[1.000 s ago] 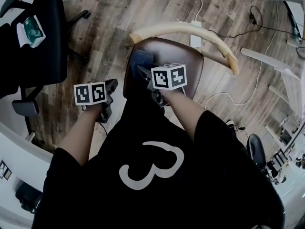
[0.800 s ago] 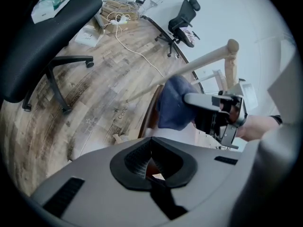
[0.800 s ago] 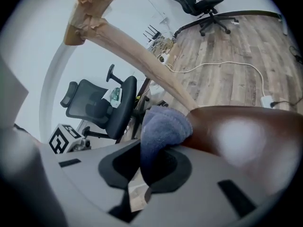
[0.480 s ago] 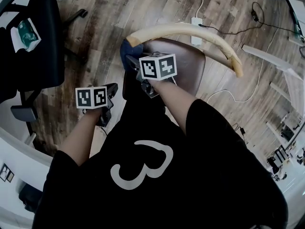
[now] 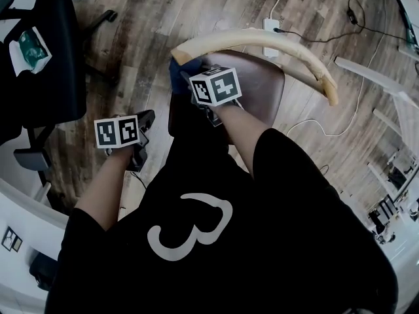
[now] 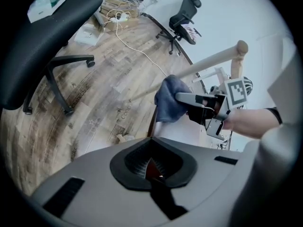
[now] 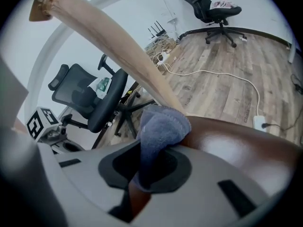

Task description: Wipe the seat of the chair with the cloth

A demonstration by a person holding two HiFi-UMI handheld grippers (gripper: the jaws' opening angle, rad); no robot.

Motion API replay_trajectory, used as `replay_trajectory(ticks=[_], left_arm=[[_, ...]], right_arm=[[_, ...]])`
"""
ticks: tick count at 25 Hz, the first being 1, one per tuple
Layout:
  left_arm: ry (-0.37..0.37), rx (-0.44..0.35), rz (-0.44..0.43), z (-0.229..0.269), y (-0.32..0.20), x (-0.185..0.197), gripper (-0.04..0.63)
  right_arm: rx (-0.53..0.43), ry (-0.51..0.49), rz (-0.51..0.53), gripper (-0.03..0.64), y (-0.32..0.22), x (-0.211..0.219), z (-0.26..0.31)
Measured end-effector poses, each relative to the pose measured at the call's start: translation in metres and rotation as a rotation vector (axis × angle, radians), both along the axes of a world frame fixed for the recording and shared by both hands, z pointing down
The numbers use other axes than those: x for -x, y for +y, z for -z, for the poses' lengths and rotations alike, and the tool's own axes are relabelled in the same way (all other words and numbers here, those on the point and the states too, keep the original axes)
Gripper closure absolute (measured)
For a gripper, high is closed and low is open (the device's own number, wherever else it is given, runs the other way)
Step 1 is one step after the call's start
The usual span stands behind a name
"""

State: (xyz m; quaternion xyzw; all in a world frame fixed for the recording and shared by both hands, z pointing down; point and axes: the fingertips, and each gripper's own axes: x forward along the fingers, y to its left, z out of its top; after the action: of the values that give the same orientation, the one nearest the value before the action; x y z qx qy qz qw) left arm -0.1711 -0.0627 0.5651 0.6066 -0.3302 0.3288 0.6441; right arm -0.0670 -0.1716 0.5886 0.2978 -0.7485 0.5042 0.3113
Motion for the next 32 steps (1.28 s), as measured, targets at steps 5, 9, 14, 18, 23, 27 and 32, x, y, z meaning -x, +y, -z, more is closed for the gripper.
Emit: replay_trajectory(ticks=[5,9,14,18,23,27,32], left_arm=[[-0.006,0.001,-0.022,-0.003,0.001,-0.002,0.581],[-0.014,-0.001,-0.036,-0.005,0.0,-0.002,0.581],[-0.025,0.003,-0.038,-0.006,0.0,-0.001,0.581],[-0.025,0.009,-0.058,-0.008,0.004,-0.008,0.581],[-0.024,0.013,-0.098,-0.008,0.008,-0.018,0.581],[-0.021,0.01,-0.118,-0.008,0.006,-0.027,0.581],[-0.023,0.007,-0.15,-0.009,0.008,-0.037,0.581]], right_arm=[[-0.008,0.109,0.069,0.566,0.006,-0.012,-0.014],[-0.023,0.115,0.085,0.566,0.007,-0.014,-0.016],[-0.036,0.126,0.098,0.566,0.008,-0.015,-0.016],[-0.047,0.139,0.111,0.566,0.012,-0.024,-0.019],[-0.055,0.154,0.09,0.566,0.019,-0.044,-0.025],[-0.045,0.186,0.07,0.566,0.023,-0.067,-0.019],[-0.041,0.226,0.048,0.566,0.032,-0.094,-0.019]])
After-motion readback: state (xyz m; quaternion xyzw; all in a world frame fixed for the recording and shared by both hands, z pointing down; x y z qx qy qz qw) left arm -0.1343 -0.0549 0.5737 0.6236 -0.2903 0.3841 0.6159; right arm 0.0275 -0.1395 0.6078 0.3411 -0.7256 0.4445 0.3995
